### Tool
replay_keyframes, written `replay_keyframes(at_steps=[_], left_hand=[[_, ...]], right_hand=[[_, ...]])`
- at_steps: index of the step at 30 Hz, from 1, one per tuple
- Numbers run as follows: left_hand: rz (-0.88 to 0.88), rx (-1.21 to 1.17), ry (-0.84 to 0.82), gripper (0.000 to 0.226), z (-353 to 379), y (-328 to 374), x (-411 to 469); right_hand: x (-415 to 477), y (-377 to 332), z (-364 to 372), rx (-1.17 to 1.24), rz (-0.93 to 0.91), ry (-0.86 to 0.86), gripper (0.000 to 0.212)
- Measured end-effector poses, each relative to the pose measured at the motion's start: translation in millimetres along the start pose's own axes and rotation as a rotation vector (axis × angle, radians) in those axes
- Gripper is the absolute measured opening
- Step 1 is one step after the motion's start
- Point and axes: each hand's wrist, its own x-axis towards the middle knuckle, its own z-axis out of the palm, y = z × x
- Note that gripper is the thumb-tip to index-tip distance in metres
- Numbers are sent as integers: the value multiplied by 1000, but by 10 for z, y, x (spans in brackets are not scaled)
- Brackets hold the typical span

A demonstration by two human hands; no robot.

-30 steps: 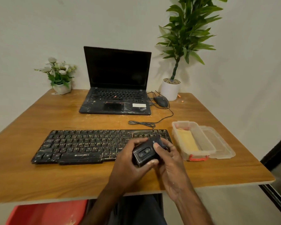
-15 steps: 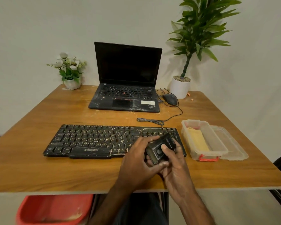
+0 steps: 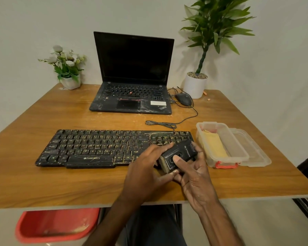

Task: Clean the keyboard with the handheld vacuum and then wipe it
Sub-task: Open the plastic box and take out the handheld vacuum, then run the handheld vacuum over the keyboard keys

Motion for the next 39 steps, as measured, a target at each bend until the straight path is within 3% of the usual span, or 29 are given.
replay_keyframes(at_steps=[16, 23, 26, 30, 32, 35, 39], left_hand=[[-37, -69, 36, 77, 7, -29, 5], [-46, -22, -3, 89, -26, 47, 8], [-53, 70, -125, 116, -163, 96, -12], [-75, 186, -234, 120, -536, 44, 166], [-85, 354, -391, 131, -623, -18, 393], [-44, 549, -647, 144, -481, -128, 749], [-73, 593, -802, 149, -165, -215, 1057]], right_hand=[[14, 43, 37, -10, 37, -32, 67], [4, 28, 35, -91, -47, 7, 68], [10, -51, -41, -150, -132, 42, 67], [23, -156, -185, -256, -238, 57, 70], [35, -170, -225, -256, -260, 67, 70], [65, -199, -245, -228, -324, 126, 67], [85, -214, -254, -190, -395, 225, 69]])
